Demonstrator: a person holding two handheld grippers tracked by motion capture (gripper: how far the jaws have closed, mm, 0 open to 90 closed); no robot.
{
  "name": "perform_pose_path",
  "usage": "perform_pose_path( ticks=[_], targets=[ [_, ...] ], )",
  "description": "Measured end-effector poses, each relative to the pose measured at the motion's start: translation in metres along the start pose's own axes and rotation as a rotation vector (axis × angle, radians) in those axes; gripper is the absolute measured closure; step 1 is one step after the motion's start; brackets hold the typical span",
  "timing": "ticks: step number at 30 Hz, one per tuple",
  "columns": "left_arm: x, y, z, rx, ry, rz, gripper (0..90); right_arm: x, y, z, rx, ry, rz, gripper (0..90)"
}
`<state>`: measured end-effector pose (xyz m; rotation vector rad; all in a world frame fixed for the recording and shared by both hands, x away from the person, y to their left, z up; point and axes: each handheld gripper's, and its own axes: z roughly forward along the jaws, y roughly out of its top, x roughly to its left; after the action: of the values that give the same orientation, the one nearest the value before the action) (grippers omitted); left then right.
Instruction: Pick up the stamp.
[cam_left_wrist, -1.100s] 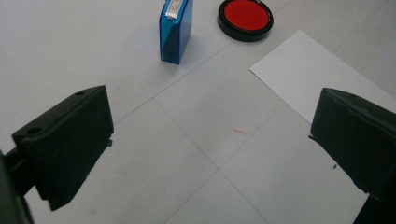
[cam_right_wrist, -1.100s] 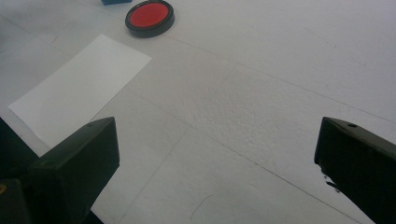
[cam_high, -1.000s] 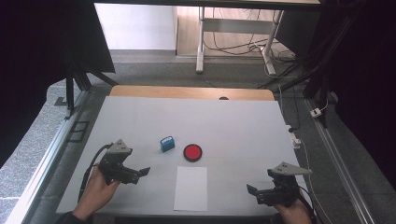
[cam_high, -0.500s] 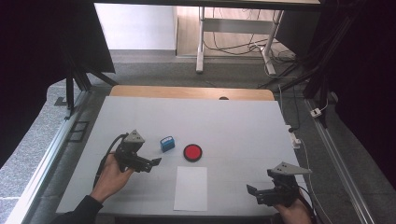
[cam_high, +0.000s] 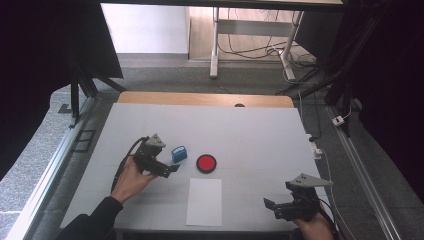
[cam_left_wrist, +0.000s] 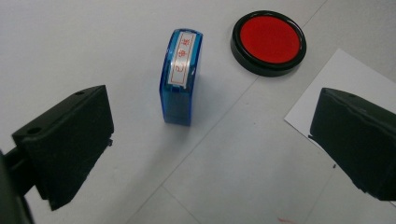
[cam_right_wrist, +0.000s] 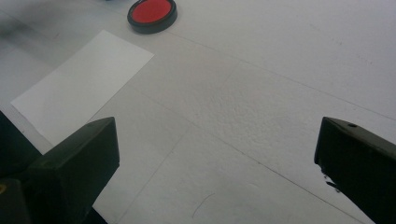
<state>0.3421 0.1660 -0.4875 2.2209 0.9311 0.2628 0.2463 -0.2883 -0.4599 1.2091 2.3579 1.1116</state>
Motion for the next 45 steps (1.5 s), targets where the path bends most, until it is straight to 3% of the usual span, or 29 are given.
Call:
perform_pose_path(
  ticks=[9, 14, 20, 25, 33, 45],
  targets=[
    [0.009, 0.013, 0.021, 0.022, -0.020, 0.037, 1.0, 0.000, 0.000, 0.000, 0.003, 0.003, 0.000, 0.0],
    [0.013, 0.020, 0.031, 0.041, 0.005, 0.074, 7.2, -0.001, 0.000, 0.000, 0.007, 0.007, 0.000, 0.0],
    [0.017, 0.023, 0.038, 0.053, 0.007, 0.104, 36.1, -0.001, 0.000, 0.001, 0.009, 0.010, -0.001, 0.0],
    [0.021, 0.026, 0.039, 0.051, -0.017, 0.098, 48.9, -0.001, 0.000, 0.001, 0.012, 0.012, 0.001, 0.0],
    [0.021, 0.027, 0.040, 0.060, -0.022, 0.106, 68.5, 0.000, 0.000, 0.001, 0.015, 0.015, -0.004, 0.0],
    [0.021, 0.028, 0.039, 0.068, -0.031, 0.089, 70.2, 0.000, 0.000, 0.002, 0.018, 0.020, -0.004, 0.0]
  ],
)
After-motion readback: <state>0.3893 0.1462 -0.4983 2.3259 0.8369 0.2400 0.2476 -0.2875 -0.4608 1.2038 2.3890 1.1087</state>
